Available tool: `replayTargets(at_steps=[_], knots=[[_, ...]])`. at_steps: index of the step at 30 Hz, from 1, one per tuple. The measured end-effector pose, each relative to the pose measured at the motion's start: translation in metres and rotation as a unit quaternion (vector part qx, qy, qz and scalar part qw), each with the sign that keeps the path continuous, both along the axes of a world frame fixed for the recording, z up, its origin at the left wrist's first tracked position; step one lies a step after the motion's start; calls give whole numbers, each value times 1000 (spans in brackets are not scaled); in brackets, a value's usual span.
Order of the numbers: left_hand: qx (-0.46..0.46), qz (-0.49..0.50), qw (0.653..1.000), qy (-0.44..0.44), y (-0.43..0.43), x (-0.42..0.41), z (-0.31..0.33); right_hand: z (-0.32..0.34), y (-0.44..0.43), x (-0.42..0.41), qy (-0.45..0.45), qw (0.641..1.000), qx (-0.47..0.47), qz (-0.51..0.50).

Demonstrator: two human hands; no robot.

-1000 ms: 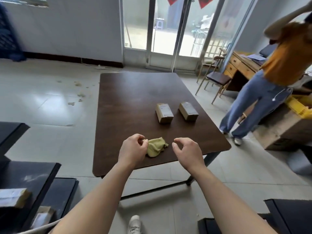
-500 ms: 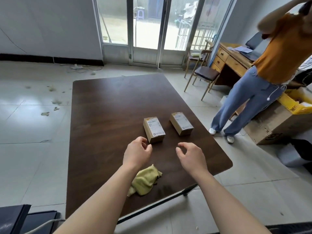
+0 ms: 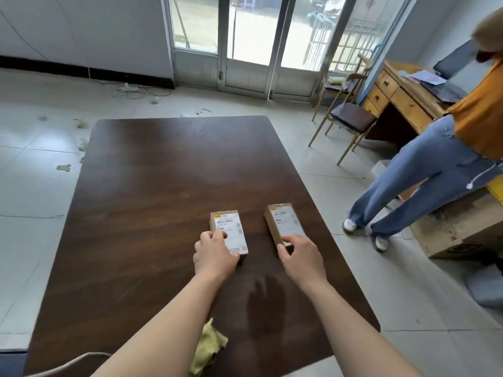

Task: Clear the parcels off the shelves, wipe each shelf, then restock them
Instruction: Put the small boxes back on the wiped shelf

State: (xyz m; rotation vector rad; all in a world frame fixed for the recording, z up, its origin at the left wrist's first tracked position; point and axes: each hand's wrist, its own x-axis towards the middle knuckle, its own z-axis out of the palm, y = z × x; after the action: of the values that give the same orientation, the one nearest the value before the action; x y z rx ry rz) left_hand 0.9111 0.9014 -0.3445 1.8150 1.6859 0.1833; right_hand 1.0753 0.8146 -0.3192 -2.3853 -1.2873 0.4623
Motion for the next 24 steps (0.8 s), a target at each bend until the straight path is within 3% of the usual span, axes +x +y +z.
replayTargets(at_steps=[9, 14, 24], knots=[[-16, 26, 993, 112, 32, 63, -59, -41, 54, 66, 6, 998, -50, 42], [-48, 62, 990, 120, 39, 79, -84, -65, 71, 85, -21, 995, -83, 60], [-22, 116, 988, 100, 39, 71, -96, -105, 90, 89, -44, 969, -227, 86]])
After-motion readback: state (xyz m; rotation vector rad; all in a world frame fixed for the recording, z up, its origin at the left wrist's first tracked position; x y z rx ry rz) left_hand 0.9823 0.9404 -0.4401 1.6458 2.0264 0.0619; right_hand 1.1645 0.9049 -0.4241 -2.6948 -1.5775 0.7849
